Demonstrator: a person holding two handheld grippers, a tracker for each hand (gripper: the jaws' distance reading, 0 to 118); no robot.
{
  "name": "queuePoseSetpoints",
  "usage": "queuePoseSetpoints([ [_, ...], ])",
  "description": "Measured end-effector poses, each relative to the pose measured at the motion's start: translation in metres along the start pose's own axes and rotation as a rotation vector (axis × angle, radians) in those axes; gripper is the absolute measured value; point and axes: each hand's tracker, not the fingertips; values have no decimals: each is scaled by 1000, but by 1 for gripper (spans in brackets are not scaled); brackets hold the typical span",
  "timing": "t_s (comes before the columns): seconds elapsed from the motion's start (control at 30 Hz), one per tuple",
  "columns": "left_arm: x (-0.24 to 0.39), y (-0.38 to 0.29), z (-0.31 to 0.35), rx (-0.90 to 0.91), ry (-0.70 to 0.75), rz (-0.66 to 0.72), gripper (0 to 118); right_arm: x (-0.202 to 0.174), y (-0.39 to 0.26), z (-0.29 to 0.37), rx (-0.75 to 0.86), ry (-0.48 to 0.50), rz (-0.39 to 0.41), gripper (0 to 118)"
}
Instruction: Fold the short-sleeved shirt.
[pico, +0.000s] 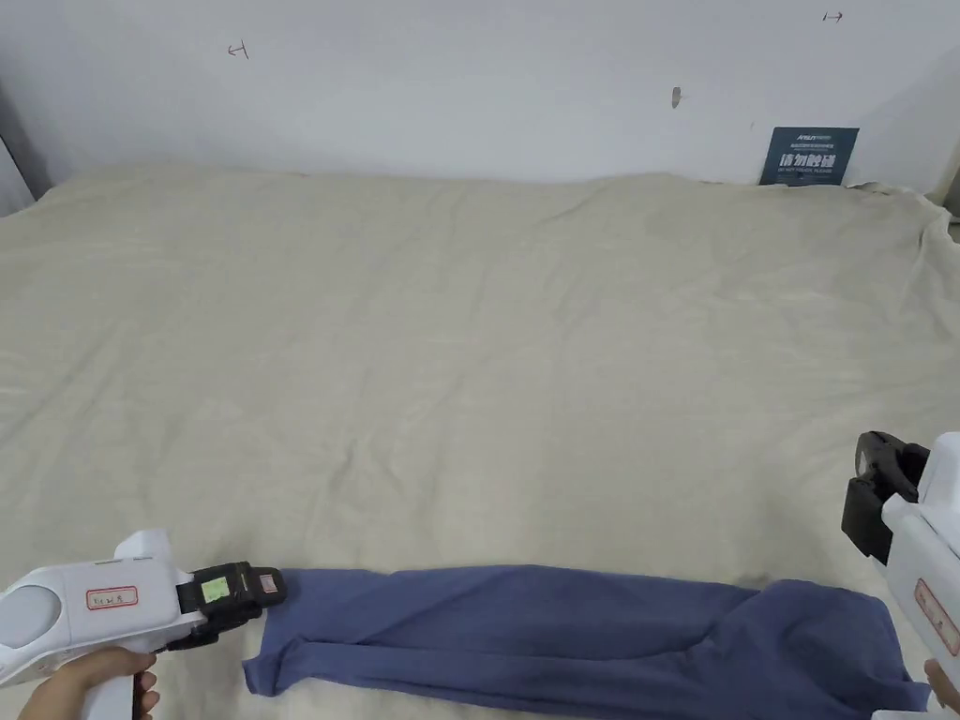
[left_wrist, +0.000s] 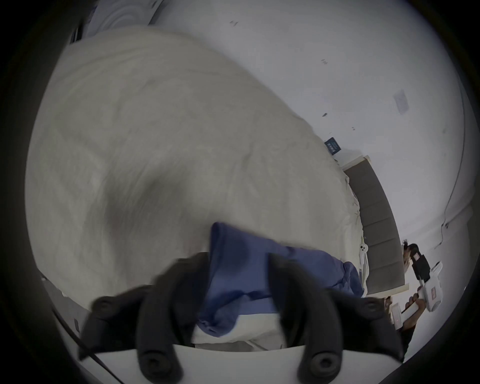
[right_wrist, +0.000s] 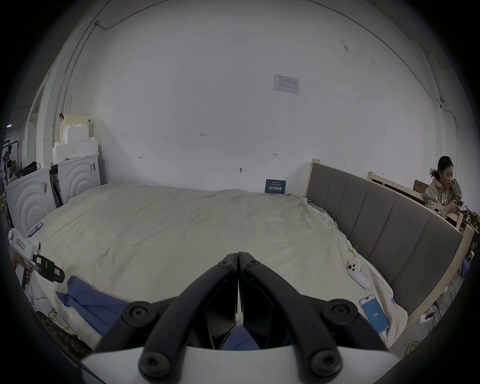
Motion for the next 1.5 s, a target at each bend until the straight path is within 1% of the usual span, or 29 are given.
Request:
queuePoseSetpoints([
  [0.03, -4, 1, -4, -11, 6, 1, 71, -2, -1, -2, -8, 0, 0, 0],
  [0.13, -12, -4, -15, -10, 16, -25, 75, -5, -5, -7, -32, 3, 0, 0],
  [0.23, -16, -6, -26, -32, -5, -37, 80, -9, -8, -13, -53, 7, 3, 0],
  [0.3, -14, -7, -33, -40, -27, -61, 80, -10, -10, -15, -61, 7, 2, 0],
  [0.33, 14, -21, -35, -43, -32, -77, 80, -10, -10, -16, -66, 7, 3, 0],
  [0.37, 22, -25, -37, -44, -35, -85, 80, -11, -11, -17, -70, 6, 3, 0],
  [0.57, 26, -17, -51, -67, -92, -108, 77, -9, -11, -19, -80, 6, -8, 0],
  [0.6, 21, -14, -55, -77, -94, -115, 73, -8, -11, -19, -80, 6, -8, 0],
  [0.63, 18, -13, -58, -84, -88, -128, 65, -8, -11, -19, -81, 6, -9, 0],
  [0.67, 20, -13, -60, -90, -84, -140, 52, -7, -11, -18, -80, 6, -10, 0],
  [0.7, 21, -15, -62, -97, -83, -143, 34, -6, -11, -17, -79, 4, -11, 0],
  [0.73, 24, -15, -63, -104, -76, -146, 25, -4, -11, -17, -79, 4, -12, 0],
  [0.77, 26, -15, -62, -102, -65, -151, 21, -4, -10, -16, -78, 5, -12, 0],
  [0.8, 30, -16, -61, -88, -58, -165, 13, -1, -11, -16, -78, 2, -14, 0],
  [0.87, 33, -15, -57, -80, -44, -180, 9, 1, -11, -15, -76, 0, -20, 0],
  [0.93, 36, -11, -50, -74, -21, -230, 7, 4, -10, -13, -76, 0, -26, 0],
  [1.1, 25, 13, -26, -69, 4, -221, 6, 9, -7, -10, -62, 0, -31, 0],
  [1.13, 33, 12, -14, -58, 6, -214, 5, 10, -6, -9, -60, 1, -34, 0],
  [1.23, 28, 21, 7, -27, 77, -219, 5, 14, -6, -8, -52, 6, -43, 0],
  [1.33, 27, 20, 25, 0, 132, -181, 5, 16, -7, -7, -47, 14, -48, 0],
  [1.4, 30, 19, 30, -3, 150, -185, 5, 18, -8, -7, -46, 18, -50, 0],
  [1.5, 55, 12, 32, -5, 196, -200, 5, 19, -8, -5, -42, 28, -59, 0],
])
